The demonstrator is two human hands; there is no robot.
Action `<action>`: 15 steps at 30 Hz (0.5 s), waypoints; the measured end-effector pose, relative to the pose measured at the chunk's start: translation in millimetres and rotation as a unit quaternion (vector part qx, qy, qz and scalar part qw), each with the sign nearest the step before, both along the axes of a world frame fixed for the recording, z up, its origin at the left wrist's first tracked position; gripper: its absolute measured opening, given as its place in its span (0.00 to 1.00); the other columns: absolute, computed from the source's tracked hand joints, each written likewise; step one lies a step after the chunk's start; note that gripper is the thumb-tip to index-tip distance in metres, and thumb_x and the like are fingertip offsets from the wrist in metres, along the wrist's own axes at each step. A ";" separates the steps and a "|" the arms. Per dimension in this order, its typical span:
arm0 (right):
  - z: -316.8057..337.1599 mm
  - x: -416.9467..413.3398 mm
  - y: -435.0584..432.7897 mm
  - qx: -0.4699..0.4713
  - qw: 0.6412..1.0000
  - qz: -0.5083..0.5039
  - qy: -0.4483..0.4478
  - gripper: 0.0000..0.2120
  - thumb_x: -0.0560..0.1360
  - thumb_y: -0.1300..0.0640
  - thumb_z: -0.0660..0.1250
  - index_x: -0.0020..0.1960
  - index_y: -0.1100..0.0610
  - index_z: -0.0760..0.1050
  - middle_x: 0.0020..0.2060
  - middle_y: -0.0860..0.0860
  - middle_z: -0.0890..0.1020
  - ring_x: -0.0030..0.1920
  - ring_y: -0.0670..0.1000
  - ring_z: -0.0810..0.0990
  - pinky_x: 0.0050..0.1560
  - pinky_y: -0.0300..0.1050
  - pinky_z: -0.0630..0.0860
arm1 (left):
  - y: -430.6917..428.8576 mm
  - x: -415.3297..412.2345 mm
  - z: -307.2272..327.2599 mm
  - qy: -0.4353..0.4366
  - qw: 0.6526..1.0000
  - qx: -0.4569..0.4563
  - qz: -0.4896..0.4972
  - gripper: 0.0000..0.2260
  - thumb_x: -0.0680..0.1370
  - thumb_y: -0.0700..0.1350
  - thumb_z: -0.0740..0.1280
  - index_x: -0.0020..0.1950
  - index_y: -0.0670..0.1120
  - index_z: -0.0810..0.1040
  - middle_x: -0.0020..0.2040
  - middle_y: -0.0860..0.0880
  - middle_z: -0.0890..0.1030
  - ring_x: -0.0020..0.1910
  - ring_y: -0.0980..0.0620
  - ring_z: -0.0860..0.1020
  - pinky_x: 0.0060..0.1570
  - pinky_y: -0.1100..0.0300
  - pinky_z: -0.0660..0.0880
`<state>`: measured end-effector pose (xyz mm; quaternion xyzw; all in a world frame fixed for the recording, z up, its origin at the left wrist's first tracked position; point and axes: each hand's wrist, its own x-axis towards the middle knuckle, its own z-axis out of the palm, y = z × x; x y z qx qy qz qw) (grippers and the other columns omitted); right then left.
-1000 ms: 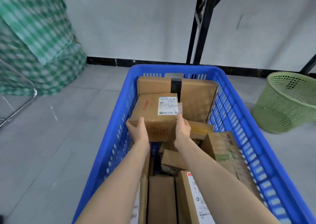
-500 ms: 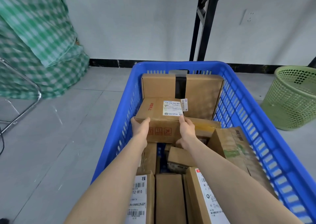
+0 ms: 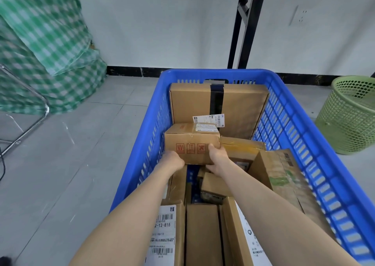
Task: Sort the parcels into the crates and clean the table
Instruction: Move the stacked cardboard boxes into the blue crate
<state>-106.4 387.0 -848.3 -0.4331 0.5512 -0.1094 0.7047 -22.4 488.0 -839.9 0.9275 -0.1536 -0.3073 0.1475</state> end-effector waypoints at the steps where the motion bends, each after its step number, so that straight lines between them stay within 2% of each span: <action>1: -0.4 0.4 0.1 -0.002 1.000 -0.007 -0.012 0.25 0.81 0.52 0.57 0.76 0.51 0.54 0.69 0.56 0.67 0.69 0.59 0.67 0.67 0.58 0.69 | 3.2 -0.5 -0.5 -0.018 0.999 0.030 -0.033 0.20 0.78 0.41 0.60 0.69 0.38 0.66 0.64 0.42 0.73 0.60 0.44 0.75 0.53 0.57 0.73; 4: -1.6 3.6 3.5 -0.010 0.999 -0.014 -0.027 0.23 0.81 0.55 0.57 0.74 0.55 0.57 0.67 0.57 0.70 0.67 0.58 0.69 0.68 0.55 0.69 | 5.9 -4.5 -3.4 -0.076 0.985 0.101 -0.118 0.13 0.79 0.40 0.59 0.63 0.41 0.72 0.60 0.43 0.74 0.57 0.45 0.75 0.52 0.56 0.73; 6: -3.8 5.2 4.5 -0.023 0.999 0.023 0.001 0.22 0.80 0.59 0.57 0.73 0.59 0.57 0.67 0.57 0.70 0.66 0.57 0.69 0.68 0.51 0.68 | 3.8 -7.5 -4.6 -0.092 0.976 0.117 -0.158 0.12 0.79 0.41 0.59 0.62 0.42 0.73 0.60 0.44 0.74 0.58 0.45 0.75 0.54 0.55 0.73; 9: -0.7 -0.3 3.3 -0.097 0.982 0.127 0.101 0.21 0.80 0.62 0.55 0.72 0.62 0.59 0.66 0.57 0.70 0.64 0.56 0.70 0.56 0.44 0.67 | -0.2 -7.1 -11.1 -0.062 0.969 0.103 -0.214 0.18 0.78 0.43 0.58 0.68 0.46 0.69 0.65 0.45 0.72 0.62 0.45 0.73 0.61 0.51 0.72; 11: 0.2 -7.4 -0.3 -0.161 0.951 0.208 0.165 0.18 0.80 0.61 0.55 0.68 0.63 0.64 0.63 0.59 0.73 0.61 0.57 0.72 0.52 0.44 0.69 | -1.2 -6.3 -10.4 -0.066 0.965 0.097 -0.234 0.20 0.78 0.42 0.57 0.71 0.46 0.66 0.68 0.45 0.69 0.65 0.45 0.70 0.64 0.49 0.70; 15: -2.5 -22.5 -5.9 -0.248 0.849 0.394 0.247 0.14 0.80 0.60 0.56 0.61 0.63 0.72 0.54 0.57 0.77 0.51 0.54 0.74 0.49 0.43 0.70 | -5.7 -0.6 -12.0 -0.062 0.973 0.054 -0.214 0.14 0.79 0.43 0.57 0.62 0.42 0.74 0.60 0.44 0.73 0.56 0.45 0.74 0.57 0.51 0.73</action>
